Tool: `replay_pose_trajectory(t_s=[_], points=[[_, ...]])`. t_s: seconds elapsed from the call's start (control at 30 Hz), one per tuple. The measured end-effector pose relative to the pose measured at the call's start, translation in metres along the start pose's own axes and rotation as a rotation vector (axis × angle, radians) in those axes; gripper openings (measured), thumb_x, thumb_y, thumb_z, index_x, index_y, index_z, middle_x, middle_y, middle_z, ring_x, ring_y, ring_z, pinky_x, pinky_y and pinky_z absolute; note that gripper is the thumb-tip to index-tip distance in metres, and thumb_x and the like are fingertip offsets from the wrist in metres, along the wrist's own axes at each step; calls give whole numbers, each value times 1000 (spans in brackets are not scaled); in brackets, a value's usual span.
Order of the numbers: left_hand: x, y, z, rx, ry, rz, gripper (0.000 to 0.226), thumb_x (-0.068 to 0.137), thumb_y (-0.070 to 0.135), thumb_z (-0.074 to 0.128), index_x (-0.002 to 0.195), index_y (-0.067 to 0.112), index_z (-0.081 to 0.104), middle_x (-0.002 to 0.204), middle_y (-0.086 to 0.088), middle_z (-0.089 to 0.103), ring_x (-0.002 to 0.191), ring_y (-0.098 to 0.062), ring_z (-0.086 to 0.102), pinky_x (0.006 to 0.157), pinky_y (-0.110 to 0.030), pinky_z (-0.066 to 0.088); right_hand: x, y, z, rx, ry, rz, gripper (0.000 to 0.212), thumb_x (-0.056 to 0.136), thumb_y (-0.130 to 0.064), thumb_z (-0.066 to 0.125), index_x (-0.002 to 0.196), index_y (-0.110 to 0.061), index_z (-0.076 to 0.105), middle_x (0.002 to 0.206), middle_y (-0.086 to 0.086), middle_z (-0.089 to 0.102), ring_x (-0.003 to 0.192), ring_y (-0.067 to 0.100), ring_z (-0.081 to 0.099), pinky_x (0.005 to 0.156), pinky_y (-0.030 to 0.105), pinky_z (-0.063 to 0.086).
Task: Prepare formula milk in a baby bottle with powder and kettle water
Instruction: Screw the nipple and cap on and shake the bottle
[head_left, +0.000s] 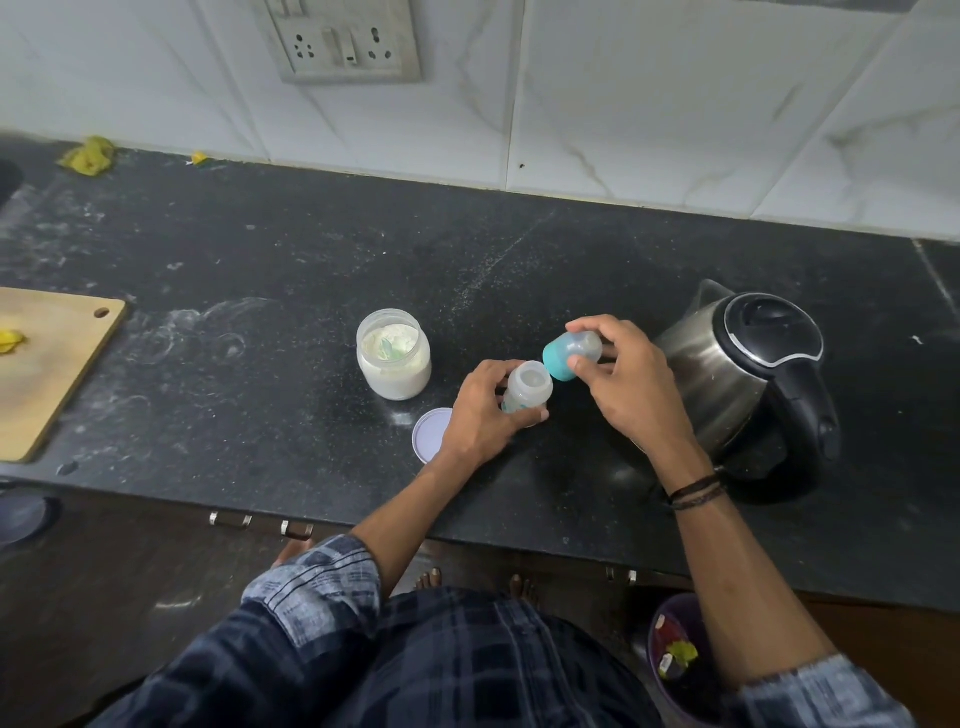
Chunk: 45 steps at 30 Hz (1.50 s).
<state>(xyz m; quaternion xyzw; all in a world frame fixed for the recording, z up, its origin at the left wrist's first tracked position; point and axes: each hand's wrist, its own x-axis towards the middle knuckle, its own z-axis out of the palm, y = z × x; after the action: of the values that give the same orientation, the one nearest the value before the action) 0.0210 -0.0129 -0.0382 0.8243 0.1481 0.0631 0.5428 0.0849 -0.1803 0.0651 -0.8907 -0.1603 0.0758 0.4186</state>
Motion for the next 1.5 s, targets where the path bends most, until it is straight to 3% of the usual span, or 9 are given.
replay_pose_trajectory(t_s=[0.77,1.17,1.5], points=[[0,-2,1,49,-4,21,61,78,32,92,130,22,62,122,6,62,111,-14,61,97,-40,56,-2,-8,12,-47,-140,-102,39,92,-13,74,124,-34,66,120,-9,61,100,11,69,91,44,60],[0,-2,1,37,6,33,57,78,31,91,127,22,63,119,6,62,108,-13,61,94,-36,56,1,-11,19,-163,-122,-143,45,85,-27,85,126,-28,67,119,-8,60,100,11,66,87,41,60],[2,-5,2,41,16,55,57,76,29,92,126,20,66,116,5,62,105,-13,61,91,-34,55,0,-12,19,-228,-161,-214,52,91,-9,76,140,-19,65,135,-1,61,122,20,52,103,43,53]])
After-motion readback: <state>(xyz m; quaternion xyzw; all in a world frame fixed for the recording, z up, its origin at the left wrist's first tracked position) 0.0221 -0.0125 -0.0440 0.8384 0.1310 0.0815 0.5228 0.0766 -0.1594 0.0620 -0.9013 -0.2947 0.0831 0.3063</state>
